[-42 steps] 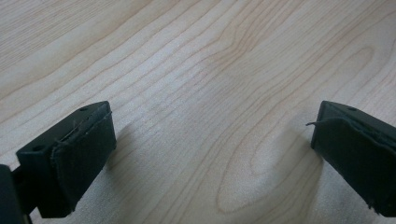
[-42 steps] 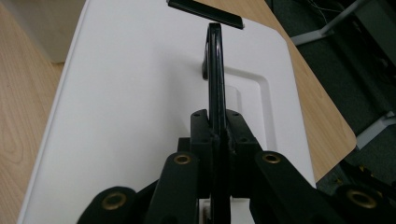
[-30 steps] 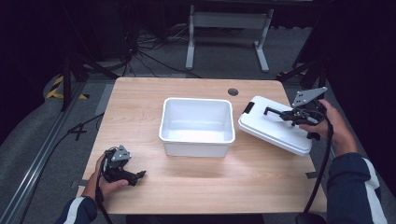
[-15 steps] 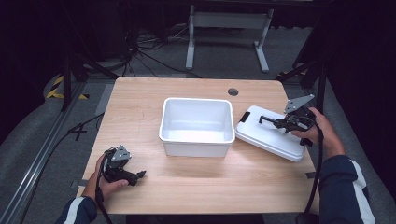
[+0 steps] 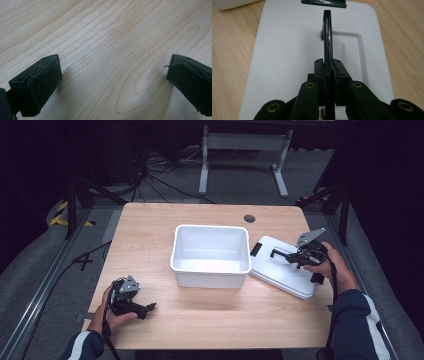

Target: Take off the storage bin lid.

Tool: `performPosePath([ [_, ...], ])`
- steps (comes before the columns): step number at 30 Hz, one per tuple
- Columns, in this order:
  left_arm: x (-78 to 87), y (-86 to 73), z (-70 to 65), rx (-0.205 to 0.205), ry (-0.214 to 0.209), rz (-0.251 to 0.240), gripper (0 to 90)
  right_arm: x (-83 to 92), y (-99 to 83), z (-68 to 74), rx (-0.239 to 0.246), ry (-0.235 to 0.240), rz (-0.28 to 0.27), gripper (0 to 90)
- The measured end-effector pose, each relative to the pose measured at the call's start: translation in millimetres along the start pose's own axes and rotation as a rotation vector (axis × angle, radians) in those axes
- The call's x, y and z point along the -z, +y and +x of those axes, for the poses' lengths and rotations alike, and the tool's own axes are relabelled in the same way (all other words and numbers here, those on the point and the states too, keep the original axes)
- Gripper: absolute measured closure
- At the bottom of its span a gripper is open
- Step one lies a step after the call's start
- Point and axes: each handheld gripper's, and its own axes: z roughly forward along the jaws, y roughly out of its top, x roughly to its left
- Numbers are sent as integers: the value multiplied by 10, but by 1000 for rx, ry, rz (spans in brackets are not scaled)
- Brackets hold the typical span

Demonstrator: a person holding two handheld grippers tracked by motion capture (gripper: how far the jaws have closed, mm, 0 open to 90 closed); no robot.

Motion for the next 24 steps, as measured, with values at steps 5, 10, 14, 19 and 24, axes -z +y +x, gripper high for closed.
performPosePath([
  [5, 0, 0, 0, 0, 0, 0, 4, -60, -34, 1, -17, 6, -3, 846],
  [10, 1, 0, 0, 1, -1, 1, 3, -85, -41, 9, -22, -5, -26, 846],
  [14, 0, 0, 0, 1, -1, 0, 3, -86, -48, 18, -32, -4, -34, 844],
  [19, 0, 0, 1, 1, -2, 1, 3, -90, -53, 30, -42, -8, -33, 828],
  [24, 0, 0, 0, 1, -1, 1, 3, -58, -67, 38, -55, -12, -42, 781],
])
